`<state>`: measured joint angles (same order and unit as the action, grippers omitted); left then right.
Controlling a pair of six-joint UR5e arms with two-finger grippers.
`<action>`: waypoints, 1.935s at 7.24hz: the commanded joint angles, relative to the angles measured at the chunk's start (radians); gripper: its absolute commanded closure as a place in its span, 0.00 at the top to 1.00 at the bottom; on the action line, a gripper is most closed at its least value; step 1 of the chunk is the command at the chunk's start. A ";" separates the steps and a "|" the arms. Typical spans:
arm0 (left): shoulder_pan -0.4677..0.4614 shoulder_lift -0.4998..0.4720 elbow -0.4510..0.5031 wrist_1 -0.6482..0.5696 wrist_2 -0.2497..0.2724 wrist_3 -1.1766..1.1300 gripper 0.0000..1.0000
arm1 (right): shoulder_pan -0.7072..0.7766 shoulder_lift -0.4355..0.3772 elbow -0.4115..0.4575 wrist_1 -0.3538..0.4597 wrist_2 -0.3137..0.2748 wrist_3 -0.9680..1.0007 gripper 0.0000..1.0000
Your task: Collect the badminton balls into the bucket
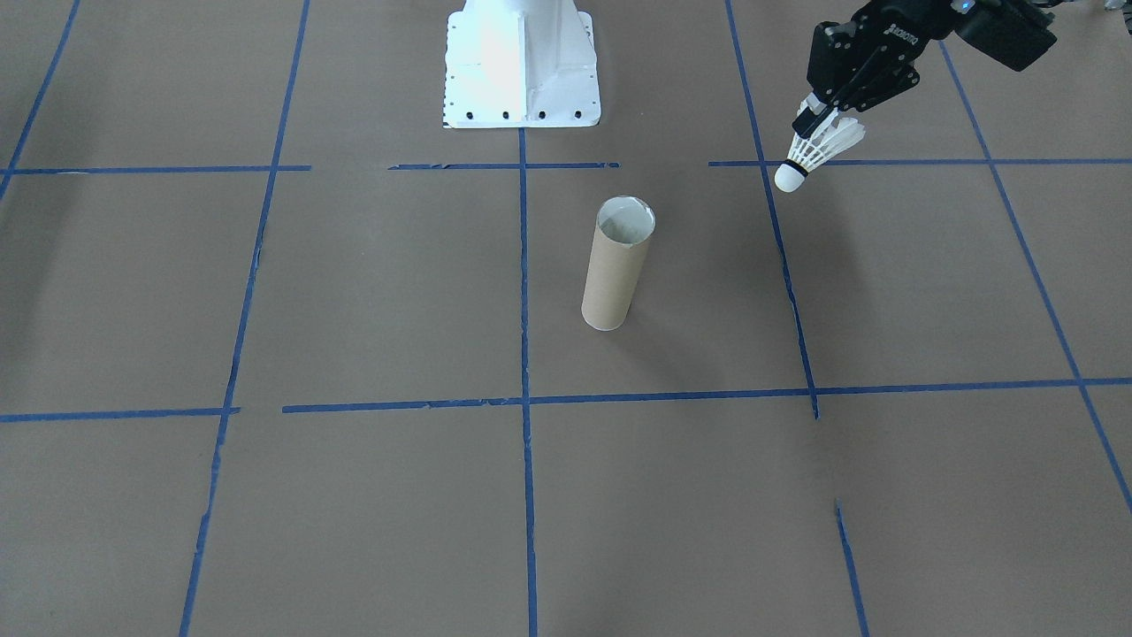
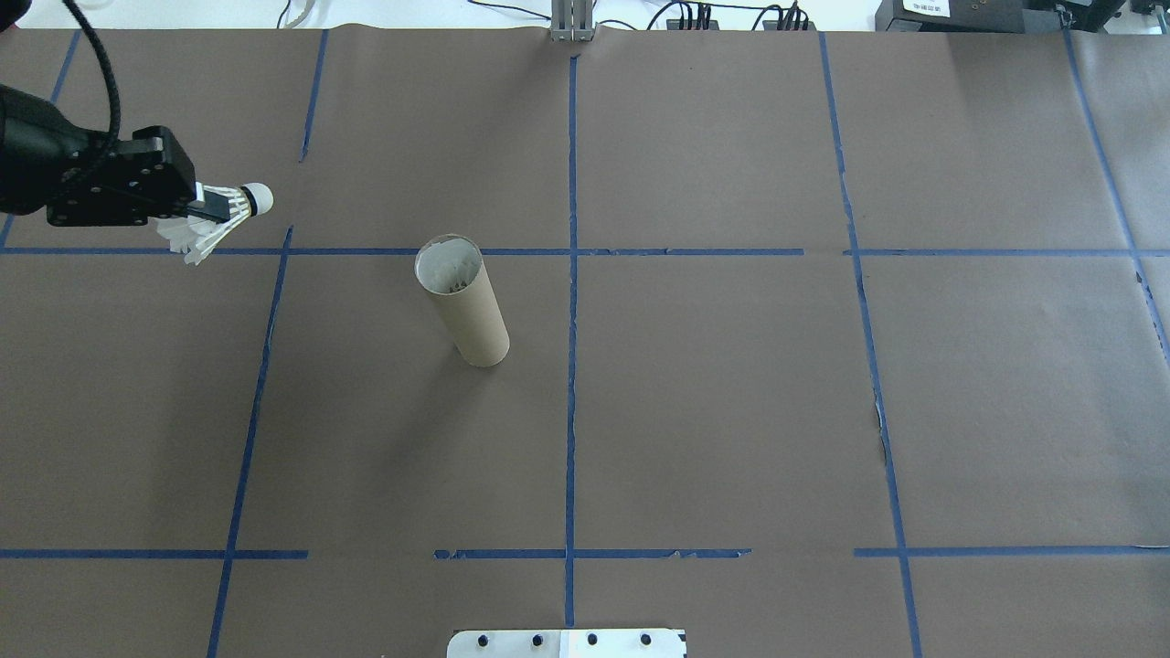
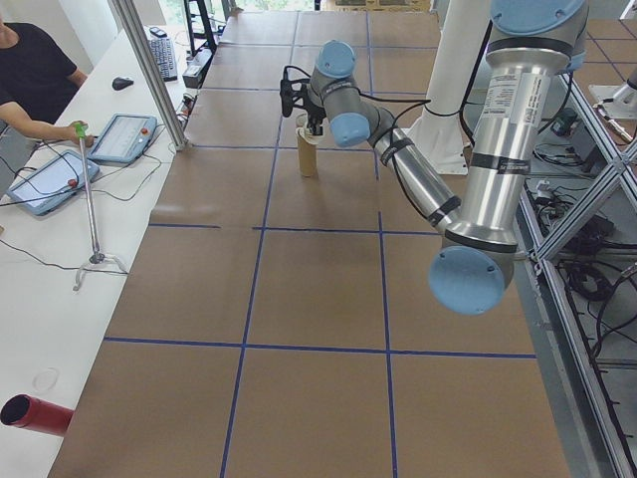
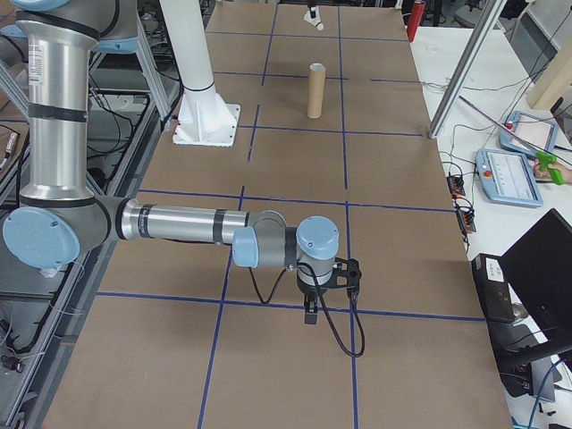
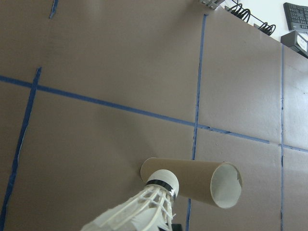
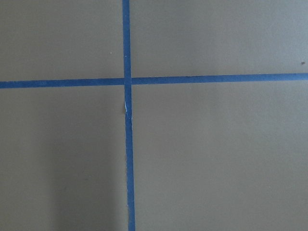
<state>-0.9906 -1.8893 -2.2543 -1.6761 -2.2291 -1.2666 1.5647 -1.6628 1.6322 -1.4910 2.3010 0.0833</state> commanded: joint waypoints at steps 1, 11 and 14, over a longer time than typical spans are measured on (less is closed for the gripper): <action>0.083 -0.204 -0.020 0.342 0.141 0.061 0.00 | 0.000 0.000 0.000 0.000 0.000 0.000 1.00; 0.326 -0.740 0.333 1.010 0.467 0.585 0.00 | 0.000 0.000 0.000 0.000 0.000 0.001 1.00; 0.375 -0.804 0.449 1.042 0.534 0.691 0.00 | 0.000 0.000 0.000 0.000 0.000 0.000 1.00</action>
<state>-0.6400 -2.6673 -1.8515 -0.6506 -1.7324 -0.5986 1.5647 -1.6629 1.6321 -1.4910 2.3010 0.0834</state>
